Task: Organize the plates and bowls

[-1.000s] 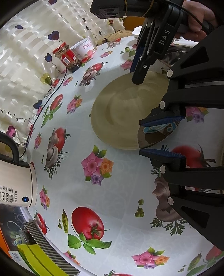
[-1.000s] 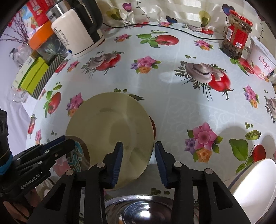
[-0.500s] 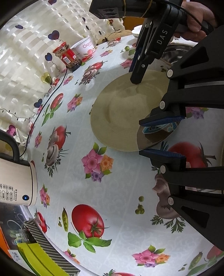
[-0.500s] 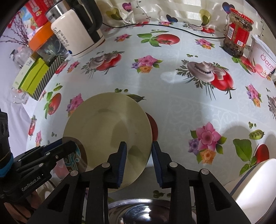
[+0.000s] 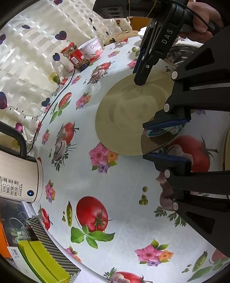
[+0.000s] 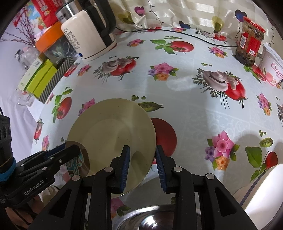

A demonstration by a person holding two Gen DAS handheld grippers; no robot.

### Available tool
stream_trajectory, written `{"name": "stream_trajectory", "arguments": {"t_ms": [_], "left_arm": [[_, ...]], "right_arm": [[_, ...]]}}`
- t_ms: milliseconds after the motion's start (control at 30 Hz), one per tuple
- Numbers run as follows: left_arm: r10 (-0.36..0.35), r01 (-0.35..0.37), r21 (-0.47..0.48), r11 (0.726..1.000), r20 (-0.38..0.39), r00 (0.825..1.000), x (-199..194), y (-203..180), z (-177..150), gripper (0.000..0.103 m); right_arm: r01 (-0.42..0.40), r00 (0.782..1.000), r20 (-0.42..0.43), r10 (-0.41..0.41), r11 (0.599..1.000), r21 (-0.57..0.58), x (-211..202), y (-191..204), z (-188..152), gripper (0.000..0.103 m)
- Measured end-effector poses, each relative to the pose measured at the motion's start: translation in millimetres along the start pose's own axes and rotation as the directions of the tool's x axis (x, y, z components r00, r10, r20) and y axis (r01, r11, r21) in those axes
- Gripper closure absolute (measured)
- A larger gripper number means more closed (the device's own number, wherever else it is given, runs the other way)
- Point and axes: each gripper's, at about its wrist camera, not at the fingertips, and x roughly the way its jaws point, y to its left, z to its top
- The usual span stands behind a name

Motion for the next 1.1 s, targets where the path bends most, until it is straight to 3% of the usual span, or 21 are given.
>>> {"name": "stream_trajectory", "arguments": {"t_ms": [533,1100], "left_arm": [[0.015,-0.014,-0.015,1.000,0.051,0.999,-38,12,-12,0.075],[0.043,-0.040,-0.034,0.999,0.073,0.996,-79,28,-54,0.075]], "right_arm": [[-0.016,0.999,0.039,0.018,0.999,-0.036,-22,29,-4,0.074],[-0.027,0.999,0.042,0.030,0.997,-0.070,-42,67,-45,0.074]]}}
